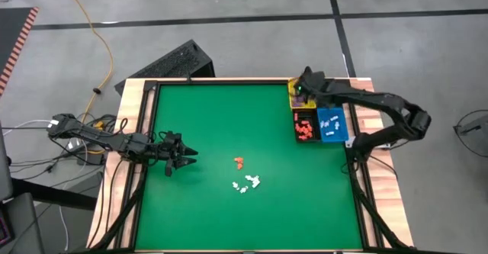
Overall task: Sort Halloween decoration
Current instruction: Put the gray skull toy into the top black basket, then put the orange skeleton toy into the bottom black basket
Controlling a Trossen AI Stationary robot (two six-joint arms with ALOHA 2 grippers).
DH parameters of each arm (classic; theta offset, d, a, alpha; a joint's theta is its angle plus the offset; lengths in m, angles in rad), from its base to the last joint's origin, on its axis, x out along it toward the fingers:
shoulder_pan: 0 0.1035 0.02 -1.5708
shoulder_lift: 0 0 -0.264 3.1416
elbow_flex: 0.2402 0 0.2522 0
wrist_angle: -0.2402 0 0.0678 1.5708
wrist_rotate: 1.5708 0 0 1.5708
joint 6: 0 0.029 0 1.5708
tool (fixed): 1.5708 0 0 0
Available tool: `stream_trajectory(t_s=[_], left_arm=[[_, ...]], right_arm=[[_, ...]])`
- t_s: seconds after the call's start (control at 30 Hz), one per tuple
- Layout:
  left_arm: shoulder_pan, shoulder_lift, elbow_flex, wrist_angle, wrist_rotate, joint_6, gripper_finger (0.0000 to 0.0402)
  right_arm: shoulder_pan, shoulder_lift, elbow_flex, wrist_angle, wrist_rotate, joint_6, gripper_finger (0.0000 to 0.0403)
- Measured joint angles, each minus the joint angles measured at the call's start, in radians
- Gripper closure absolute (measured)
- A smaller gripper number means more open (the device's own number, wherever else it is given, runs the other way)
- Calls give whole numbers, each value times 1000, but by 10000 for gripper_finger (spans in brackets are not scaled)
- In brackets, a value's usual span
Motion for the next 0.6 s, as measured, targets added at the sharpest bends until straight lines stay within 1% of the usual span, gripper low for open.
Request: stream_trajectory(t_s=[0.13,0.33,0.4,0.47,0.53,0.6], left_arm=[[0,0,0,0,0,6,221],[0,0,0,-2,1,6,221],[0,0,0,-2,1,6,221],[0,0,0,-2,1,6,221],[0,0,0,-2,4,5,221],[0,0,0,-2,4,5,221]], right_arm=[[-80,43,-2,47,-65,-29,282],[-139,85,-2,48,-71,-24,226],[-148,94,-2,45,-75,-27,204],[-151,94,-2,52,-105,-28,183],[-138,91,-2,87,-147,-73,169],[-92,84,-2,134,-180,-150,164]])
